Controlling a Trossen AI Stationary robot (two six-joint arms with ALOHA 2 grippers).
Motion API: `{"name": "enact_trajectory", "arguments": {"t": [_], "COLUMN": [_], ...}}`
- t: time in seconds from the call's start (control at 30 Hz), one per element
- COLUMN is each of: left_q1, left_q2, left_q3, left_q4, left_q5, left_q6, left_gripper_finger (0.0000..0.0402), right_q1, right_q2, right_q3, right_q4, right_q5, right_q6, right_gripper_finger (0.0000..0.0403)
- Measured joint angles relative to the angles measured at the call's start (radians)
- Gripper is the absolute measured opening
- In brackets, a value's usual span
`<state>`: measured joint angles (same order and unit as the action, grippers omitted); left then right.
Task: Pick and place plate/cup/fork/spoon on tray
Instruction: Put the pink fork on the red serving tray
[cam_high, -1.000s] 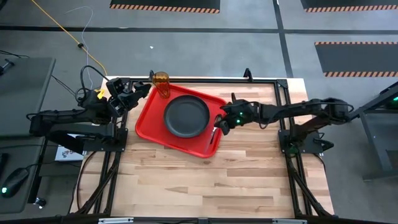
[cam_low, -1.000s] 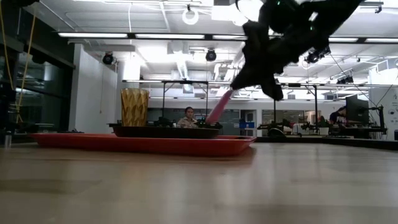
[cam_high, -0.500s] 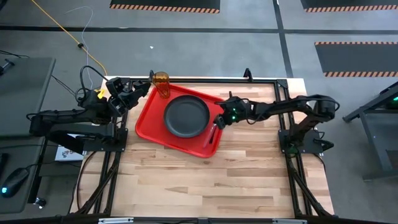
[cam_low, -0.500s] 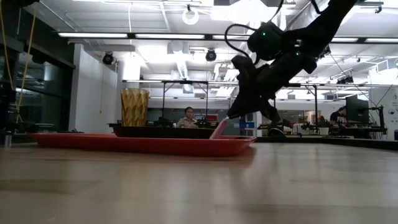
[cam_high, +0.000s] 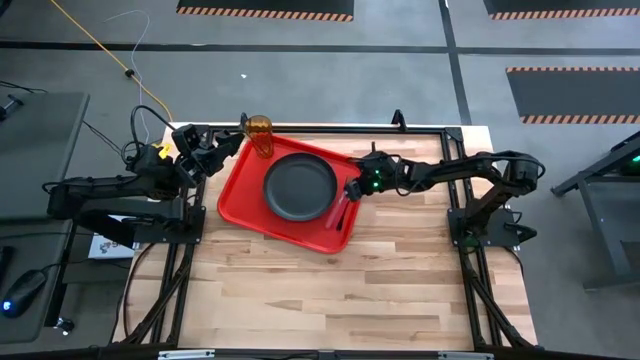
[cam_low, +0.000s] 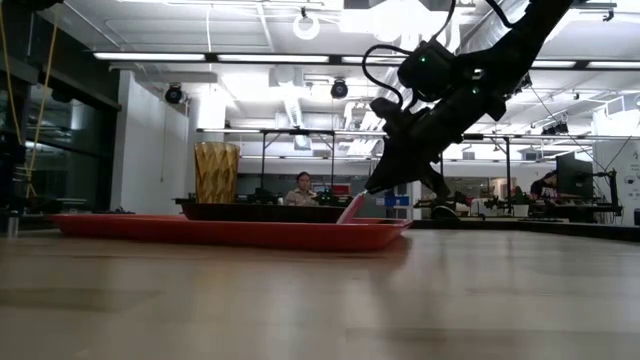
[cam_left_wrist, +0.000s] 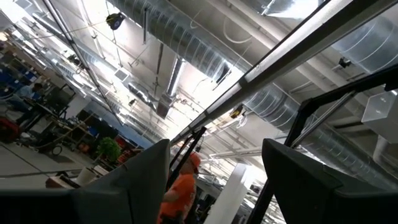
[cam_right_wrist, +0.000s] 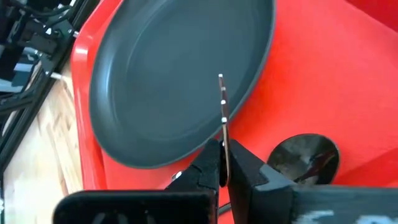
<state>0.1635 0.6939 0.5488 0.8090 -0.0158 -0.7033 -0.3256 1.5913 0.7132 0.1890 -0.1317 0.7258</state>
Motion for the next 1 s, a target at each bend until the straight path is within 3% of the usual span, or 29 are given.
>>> {"name": "enact_trajectory", "arguments": {"t": [1.0], "left_q1": [0.000], "left_q2": [0.000], "left_q3": [0.000], "left_q4": [-0.001], "left_q5": [0.000], "left_q6": [-0.001], "left_gripper_finger": [0.0243], "right_q1": [-0.029], "right_q2": [0.000], "right_q3": [0.000], "right_q4": [-0.003], "right_q5": [0.070], "right_q6": [0.000], "right_gripper_finger": [0.0001]}}
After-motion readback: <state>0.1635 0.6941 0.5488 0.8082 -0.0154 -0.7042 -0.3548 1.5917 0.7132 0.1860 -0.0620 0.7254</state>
